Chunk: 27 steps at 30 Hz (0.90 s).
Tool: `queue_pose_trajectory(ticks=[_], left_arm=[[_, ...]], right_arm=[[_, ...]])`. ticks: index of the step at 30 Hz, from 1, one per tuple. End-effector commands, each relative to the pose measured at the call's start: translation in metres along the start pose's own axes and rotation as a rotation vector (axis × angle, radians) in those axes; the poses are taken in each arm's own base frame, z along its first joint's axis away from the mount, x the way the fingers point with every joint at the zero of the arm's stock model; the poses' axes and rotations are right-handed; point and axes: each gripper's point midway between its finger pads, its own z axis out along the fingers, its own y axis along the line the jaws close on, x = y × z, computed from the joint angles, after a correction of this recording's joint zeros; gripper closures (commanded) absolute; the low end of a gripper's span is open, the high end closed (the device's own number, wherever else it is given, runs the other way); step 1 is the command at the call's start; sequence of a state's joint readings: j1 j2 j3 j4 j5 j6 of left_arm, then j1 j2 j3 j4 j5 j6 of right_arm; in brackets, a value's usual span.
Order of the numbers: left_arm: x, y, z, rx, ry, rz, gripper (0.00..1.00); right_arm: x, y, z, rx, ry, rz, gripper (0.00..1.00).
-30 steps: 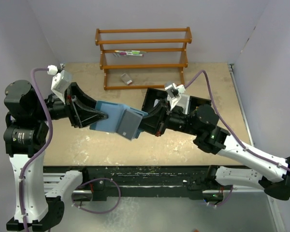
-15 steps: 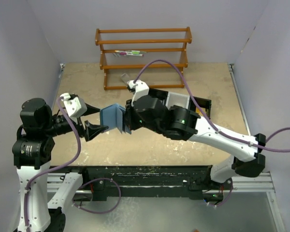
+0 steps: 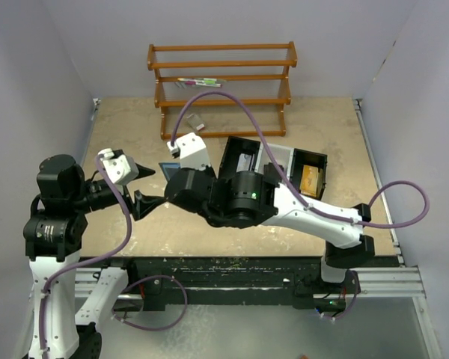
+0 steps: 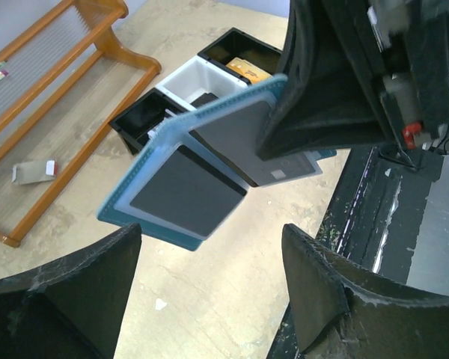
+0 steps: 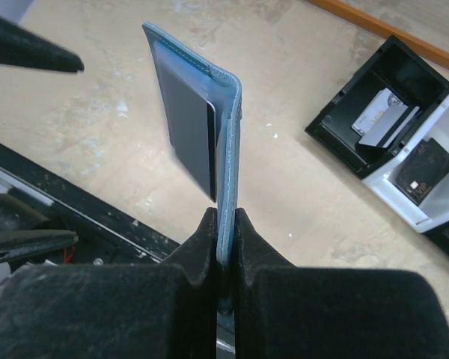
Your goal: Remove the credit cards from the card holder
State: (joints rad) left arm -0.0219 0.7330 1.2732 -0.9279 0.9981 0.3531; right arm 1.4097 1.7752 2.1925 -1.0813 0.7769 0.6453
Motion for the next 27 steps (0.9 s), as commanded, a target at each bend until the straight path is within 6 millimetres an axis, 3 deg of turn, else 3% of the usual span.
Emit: queue_pose_trajectory(ticks=[1,4,6,10,14,18,22,27], left_arm=[[-0.014,0.0,-0.003,-0.021,-0.042,0.061,0.22],[-0.014,0.001,-0.006,-0.04,-0.039,0.062,0.21],[-0.015,-0.003,-0.007,-0.03,-0.036,0.052,0.2],[-0.022,-0.019,-0.006,0.058,-0.055,-0.007,0.14],[-0.034,-0.028,-0.001,0.158,-0.089,-0.145,0.02],[-0.047,-0.036,0.005,0.284,-0.119,-0.359,0.0],[-0.067,-0.049,-0.001,0.419,-0.148,-0.448,0.02],[-0.078,-0.063,-0.011,0.49,-0.131,-0.476,0.08]], right_arm=[[0.002,-0.02,-0.01,0.079,-0.004,-0.057,1.0],[-0.001,-0.007,-0.017,-0.05,-0.03,-0.035,1.0],[-0.014,0.006,-0.029,-0.187,-0.093,0.013,1.0],[-0.014,0.022,-0.064,-0.463,-0.142,0.029,1.0],[-0.028,0.016,-0.097,-0.596,-0.224,0.073,1.0],[-0.039,0.009,-0.119,-0.669,-0.278,0.108,1.0],[-0.043,0.006,-0.132,-0.714,-0.306,0.126,1.0],[-0.039,0.009,-0.131,-0.732,-0.308,0.123,1.0]])
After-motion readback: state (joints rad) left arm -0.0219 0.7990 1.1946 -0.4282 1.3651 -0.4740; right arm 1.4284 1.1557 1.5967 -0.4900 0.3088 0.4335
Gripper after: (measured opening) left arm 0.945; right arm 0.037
